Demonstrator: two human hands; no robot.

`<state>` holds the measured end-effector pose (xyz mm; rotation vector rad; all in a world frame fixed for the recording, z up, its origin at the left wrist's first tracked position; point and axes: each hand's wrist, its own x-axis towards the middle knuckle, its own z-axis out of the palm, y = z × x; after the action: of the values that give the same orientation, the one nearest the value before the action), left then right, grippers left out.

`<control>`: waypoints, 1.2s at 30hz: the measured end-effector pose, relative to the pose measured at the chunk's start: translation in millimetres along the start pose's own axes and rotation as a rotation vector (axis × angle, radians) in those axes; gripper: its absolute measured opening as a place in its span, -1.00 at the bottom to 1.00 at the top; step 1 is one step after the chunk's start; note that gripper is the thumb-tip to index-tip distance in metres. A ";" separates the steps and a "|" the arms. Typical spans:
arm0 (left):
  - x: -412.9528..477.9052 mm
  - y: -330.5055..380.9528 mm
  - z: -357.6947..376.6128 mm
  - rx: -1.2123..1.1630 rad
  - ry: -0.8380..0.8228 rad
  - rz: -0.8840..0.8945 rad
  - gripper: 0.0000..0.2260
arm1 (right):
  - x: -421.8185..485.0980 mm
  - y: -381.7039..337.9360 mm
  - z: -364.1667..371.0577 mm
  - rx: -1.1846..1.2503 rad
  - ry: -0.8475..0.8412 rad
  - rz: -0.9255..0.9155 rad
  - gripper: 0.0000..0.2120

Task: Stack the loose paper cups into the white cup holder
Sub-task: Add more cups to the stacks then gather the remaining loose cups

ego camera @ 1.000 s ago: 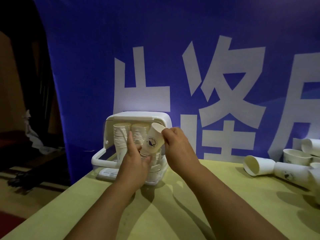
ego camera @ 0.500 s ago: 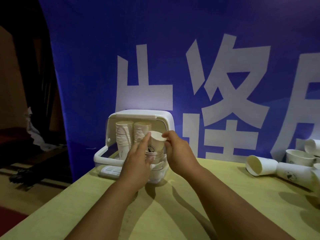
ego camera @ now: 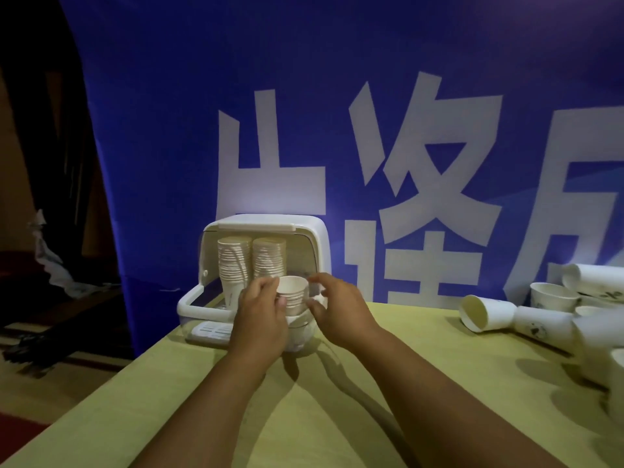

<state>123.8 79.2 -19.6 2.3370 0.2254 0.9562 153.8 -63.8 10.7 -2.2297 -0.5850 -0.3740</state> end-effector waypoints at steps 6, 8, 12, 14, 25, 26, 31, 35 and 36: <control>-23.4 32.6 -5.5 0.236 0.045 0.250 -0.91 | -35.5 12.1 -57.4 -0.036 0.136 0.139 -0.94; -36.7 52.3 -4.8 0.218 -0.064 0.261 -0.94 | -57.9 15.6 -81.8 -0.072 0.158 0.137 -0.92; -69.3 102.5 -2.0 0.102 -0.200 0.327 -0.96 | -108.1 21.2 -136.7 -0.141 0.154 0.080 -0.92; -87.9 133.1 1.6 0.072 -0.267 0.384 -0.94 | -130.3 26.4 -163.3 -0.173 0.147 0.057 -0.94; -179.1 282.4 60.3 -0.206 -0.731 0.440 -0.62 | -205.1 107.1 -301.1 -0.489 0.275 0.380 -0.80; -184.1 291.2 66.9 -0.201 -0.752 0.441 -0.60 | -208.7 114.2 -306.9 -0.518 0.236 0.398 -0.78; -197.8 312.9 93.8 -0.123 -0.752 0.443 -0.67 | -215.2 139.1 -319.2 -0.666 0.024 0.363 -0.68; -199.5 314.1 100.1 -0.130 -0.706 0.408 -0.73 | -210.4 151.0 -315.6 -0.791 -0.045 0.327 -0.63; -200.0 314.3 100.1 -0.139 -0.692 0.396 -0.73 | -208.7 152.7 -314.5 -0.814 -0.045 0.319 -0.65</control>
<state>26.4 -293.9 -8.1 2.4666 -0.5762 0.2617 31.3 -451.7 28.1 -3.0540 -0.0726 -0.4461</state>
